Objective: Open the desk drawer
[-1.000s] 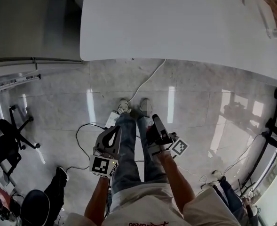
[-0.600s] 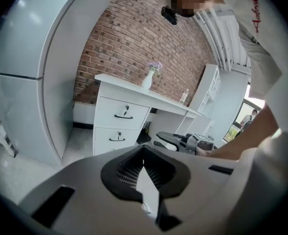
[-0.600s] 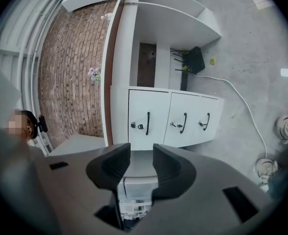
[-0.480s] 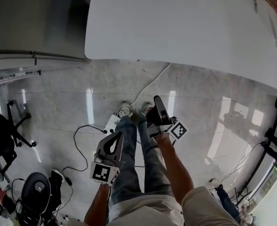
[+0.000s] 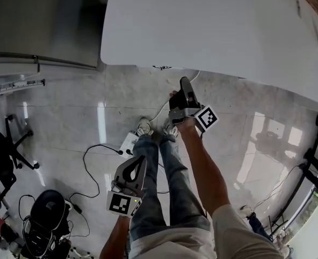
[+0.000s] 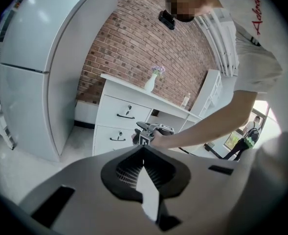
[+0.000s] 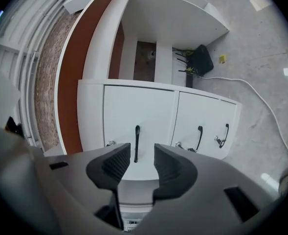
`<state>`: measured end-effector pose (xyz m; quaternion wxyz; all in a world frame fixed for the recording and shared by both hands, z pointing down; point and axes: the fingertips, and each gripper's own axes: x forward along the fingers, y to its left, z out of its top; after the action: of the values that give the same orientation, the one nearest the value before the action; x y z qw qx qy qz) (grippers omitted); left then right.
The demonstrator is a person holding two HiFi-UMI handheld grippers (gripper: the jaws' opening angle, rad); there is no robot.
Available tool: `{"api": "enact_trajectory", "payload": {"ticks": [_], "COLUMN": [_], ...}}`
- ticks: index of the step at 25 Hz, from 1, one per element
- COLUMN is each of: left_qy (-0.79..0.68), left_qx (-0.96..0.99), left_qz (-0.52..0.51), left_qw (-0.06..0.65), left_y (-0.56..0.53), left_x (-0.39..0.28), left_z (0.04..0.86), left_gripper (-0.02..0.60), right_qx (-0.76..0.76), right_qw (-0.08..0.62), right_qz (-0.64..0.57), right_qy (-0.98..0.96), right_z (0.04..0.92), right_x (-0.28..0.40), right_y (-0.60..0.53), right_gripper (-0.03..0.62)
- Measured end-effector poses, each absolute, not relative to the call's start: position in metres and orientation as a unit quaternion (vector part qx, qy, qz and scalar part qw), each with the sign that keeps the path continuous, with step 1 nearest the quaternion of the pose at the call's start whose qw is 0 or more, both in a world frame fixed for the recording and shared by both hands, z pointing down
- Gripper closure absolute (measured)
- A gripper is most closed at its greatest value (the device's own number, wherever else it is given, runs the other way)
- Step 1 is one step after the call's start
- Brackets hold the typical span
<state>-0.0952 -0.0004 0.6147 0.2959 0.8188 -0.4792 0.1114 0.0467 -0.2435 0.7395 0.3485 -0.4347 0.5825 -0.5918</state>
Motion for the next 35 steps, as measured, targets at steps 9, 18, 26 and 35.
{"api": "enact_trajectory", "payload": {"ticks": [9, 18, 26, 35], "left_qy": [-0.491, -0.503, -0.513, -0.518], "left_qx": [0.815, 0.813, 0.808, 0.804], "left_qz": [0.105, 0.100, 0.100, 0.100], "left_qw": [0.291, 0.274, 0.273, 0.276], "left_y": [0.006, 0.004, -0.007, -0.015], "left_x": [-0.100, -0.107, -0.115, -0.119], "left_z": [0.610, 0.607, 0.615, 0.615], "left_gripper": [0.569, 0.569, 0.569, 0.569], "right_qx": [-0.429, -0.421, -0.423, -0.419], "right_qw": [0.353, 0.364, 0.376, 0.377], "right_qz": [-0.594, -0.592, -0.590, -0.573], "right_qy": [0.582, 0.583, 0.577, 0.594], "right_z": [0.747, 0.741, 0.744, 0.738], "right_x": [0.041, 0.029, 0.032, 0.032], "right_y": [-0.265, -0.291, -0.317, -0.320], "right_gripper": [0.439, 0.439, 0.439, 0.556]}}
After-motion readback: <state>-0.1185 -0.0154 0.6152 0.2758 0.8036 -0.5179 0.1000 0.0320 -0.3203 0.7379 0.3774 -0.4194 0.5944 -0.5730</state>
